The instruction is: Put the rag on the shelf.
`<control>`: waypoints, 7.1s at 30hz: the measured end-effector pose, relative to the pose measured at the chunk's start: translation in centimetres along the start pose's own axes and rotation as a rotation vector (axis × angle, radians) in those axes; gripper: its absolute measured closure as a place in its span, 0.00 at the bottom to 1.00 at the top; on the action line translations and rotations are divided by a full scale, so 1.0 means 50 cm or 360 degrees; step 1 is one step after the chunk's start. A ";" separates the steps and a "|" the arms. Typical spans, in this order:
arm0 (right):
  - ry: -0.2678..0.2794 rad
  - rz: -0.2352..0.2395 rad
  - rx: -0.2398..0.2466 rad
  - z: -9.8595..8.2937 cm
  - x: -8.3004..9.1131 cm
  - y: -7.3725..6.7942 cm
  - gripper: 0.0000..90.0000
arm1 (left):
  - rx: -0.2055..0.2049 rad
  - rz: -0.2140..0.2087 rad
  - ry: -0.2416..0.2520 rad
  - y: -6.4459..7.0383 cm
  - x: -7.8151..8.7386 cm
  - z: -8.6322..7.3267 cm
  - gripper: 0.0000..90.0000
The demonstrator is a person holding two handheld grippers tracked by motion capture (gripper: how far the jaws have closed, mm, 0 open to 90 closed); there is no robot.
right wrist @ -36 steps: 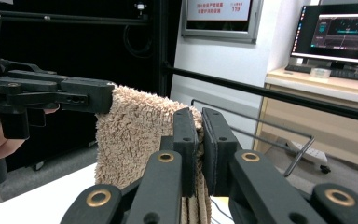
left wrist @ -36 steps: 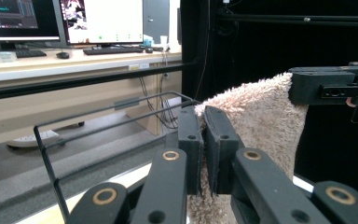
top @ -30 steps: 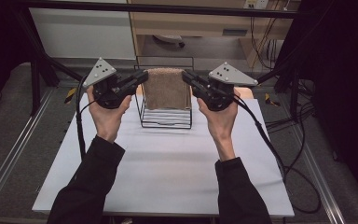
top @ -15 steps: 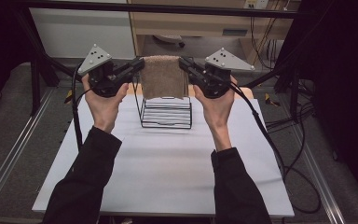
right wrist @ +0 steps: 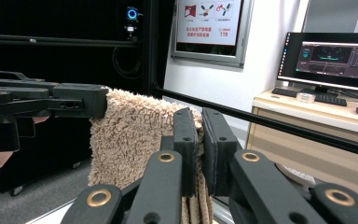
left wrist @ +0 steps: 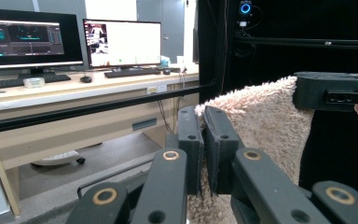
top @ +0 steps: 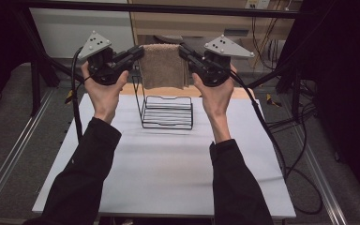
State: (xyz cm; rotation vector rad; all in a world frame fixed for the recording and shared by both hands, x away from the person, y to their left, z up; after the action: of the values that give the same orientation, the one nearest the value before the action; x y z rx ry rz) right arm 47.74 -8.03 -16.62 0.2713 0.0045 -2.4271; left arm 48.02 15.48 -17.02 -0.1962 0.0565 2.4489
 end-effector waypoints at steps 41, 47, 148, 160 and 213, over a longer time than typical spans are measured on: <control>-0.0056 -0.0046 -0.0034 -0.030 -0.101 0.080 0.95 | -0.0011 0.0096 -0.0045 -0.078 -0.108 -0.025 0.95; -0.0083 -0.0043 -0.0022 -0.045 -0.107 0.080 0.95 | -0.0022 0.0091 -0.0068 -0.084 -0.107 -0.040 0.95; -0.0414 0.0179 0.0072 -0.183 0.002 0.015 0.93 | 0.0139 -0.0173 -0.0481 -0.029 -0.014 -0.147 1.00; -0.0390 0.0207 0.0018 -0.170 0.009 0.015 0.81 | 0.0108 -0.0165 -0.0539 -0.029 -0.014 -0.164 1.00; -0.0572 0.0105 -0.0207 -0.209 0.123 0.067 0.46 | 0.0002 -0.0111 -0.0703 -0.025 0.068 -0.242 0.52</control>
State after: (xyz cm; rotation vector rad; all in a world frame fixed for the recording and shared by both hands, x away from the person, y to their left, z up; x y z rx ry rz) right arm 47.32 -13.76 -27.81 -0.2214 -0.0069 -2.3651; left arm 47.75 17.45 -29.51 0.3389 -0.1400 2.3672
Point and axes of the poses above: each handheld gripper's, and its own axes: x roughly backward along the jaws, z roughly out of its top, y roughly to its right, the point moved 3 cm from there along -x, roughly forward along the jaws, and after that the axes turned 11 degrees about y, right-handed, at the moved point
